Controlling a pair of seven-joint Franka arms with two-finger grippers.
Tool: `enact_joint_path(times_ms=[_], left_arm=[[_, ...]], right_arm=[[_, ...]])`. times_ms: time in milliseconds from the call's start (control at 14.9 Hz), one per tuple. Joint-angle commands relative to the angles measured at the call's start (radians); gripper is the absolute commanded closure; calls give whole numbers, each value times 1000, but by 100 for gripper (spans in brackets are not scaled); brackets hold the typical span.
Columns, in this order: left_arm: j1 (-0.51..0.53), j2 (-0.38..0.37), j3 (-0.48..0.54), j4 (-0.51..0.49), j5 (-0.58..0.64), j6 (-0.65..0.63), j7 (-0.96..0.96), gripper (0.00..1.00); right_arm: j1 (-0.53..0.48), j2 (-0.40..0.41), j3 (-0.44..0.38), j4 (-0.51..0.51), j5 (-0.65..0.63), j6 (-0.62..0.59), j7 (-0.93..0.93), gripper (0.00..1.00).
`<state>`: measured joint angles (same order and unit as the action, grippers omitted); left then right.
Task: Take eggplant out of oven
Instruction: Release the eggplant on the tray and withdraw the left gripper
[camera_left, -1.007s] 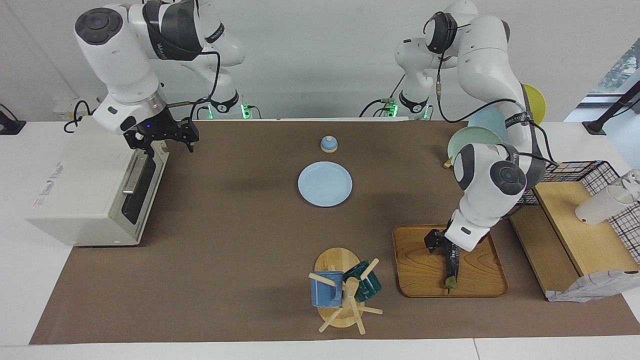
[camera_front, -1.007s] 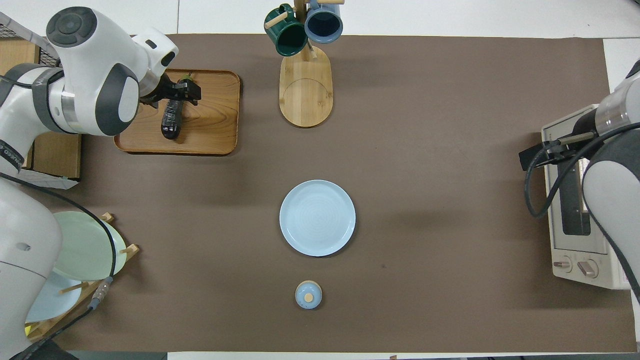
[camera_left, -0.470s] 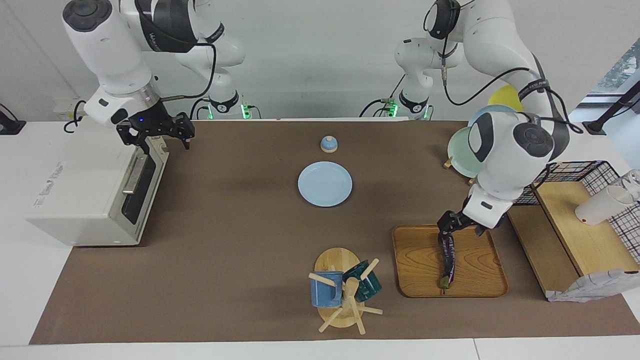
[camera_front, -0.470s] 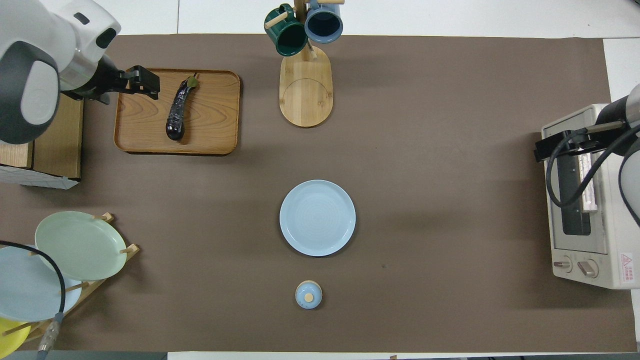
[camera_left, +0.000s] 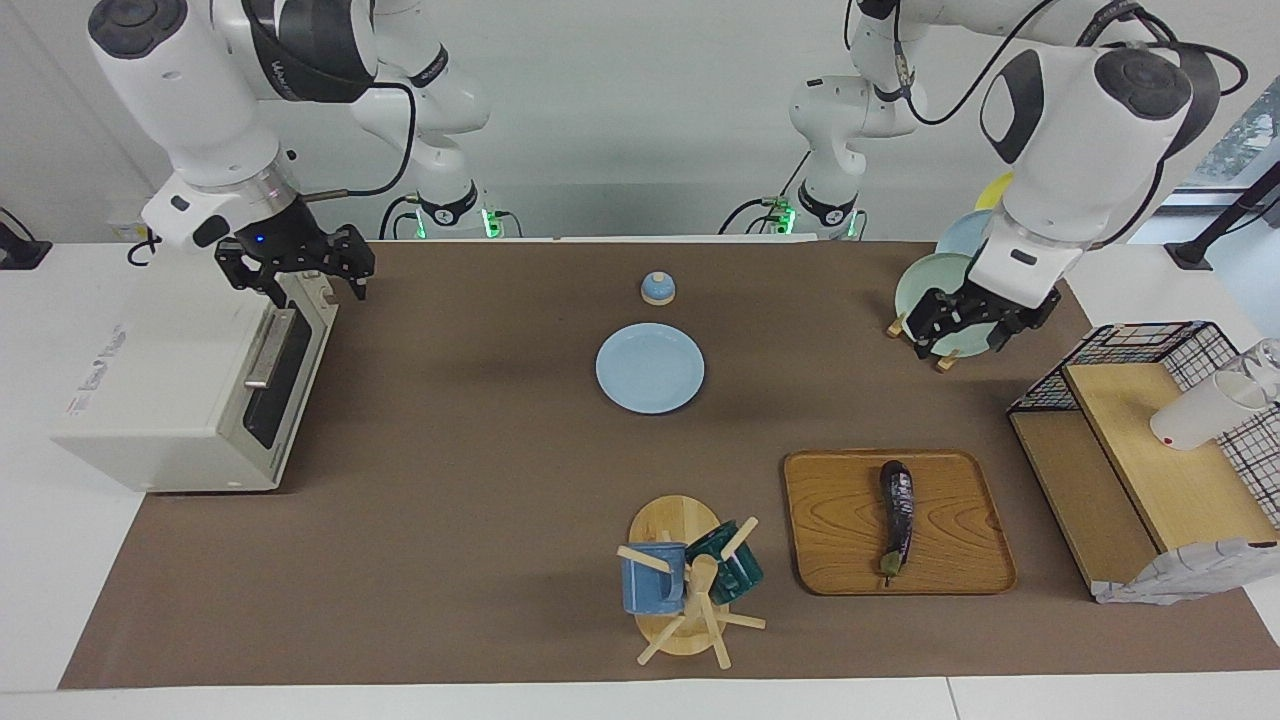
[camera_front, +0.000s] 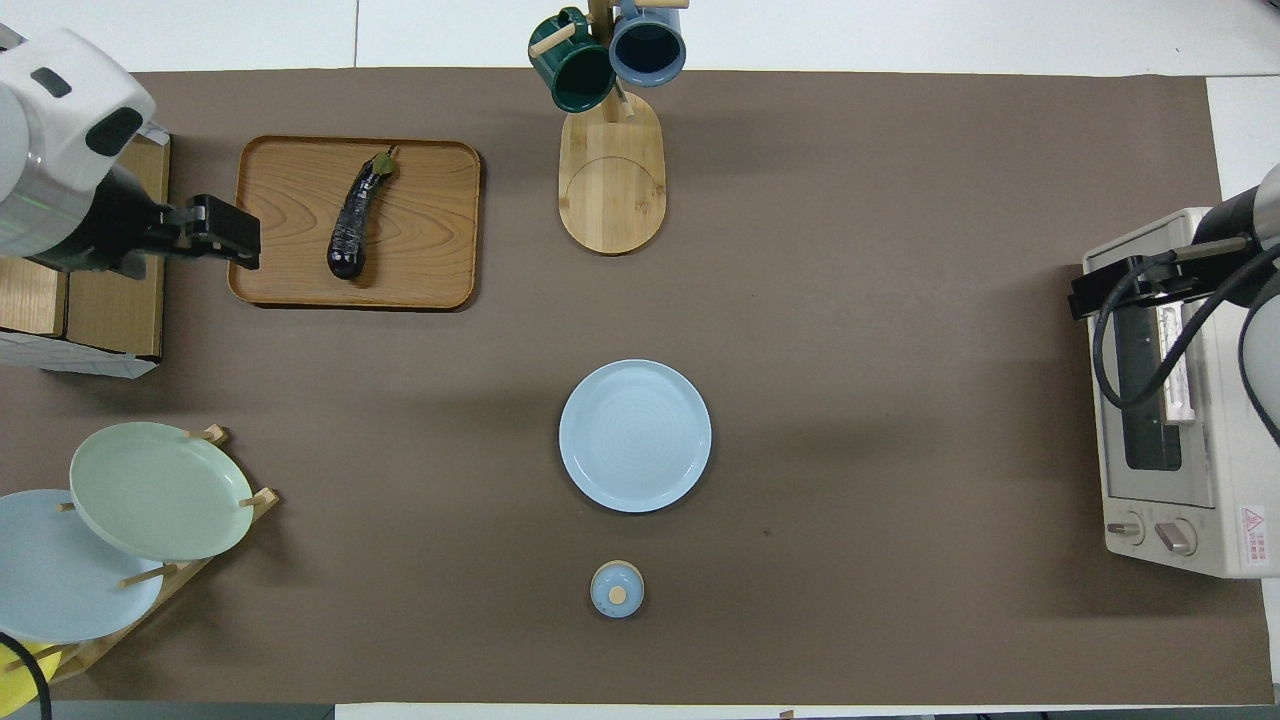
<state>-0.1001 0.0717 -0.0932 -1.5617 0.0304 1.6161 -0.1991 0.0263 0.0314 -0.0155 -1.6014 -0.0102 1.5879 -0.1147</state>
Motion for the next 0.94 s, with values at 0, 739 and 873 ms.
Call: enact_joint_path(times_ms=[0, 739, 873], left_arm=[[5, -111, -2, -184, -12, 30, 0, 0], [34, -125, -16, -89, -81, -108, -39, 0], [63, -127, -48, -100, -81, -93, -39, 0]], right_arm=[[-5, 15, 3, 26, 6, -6, 13, 0], [0, 12, 3, 24, -17, -20, 9, 0], [0, 12, 5, 24, -17, -20, 7, 0]])
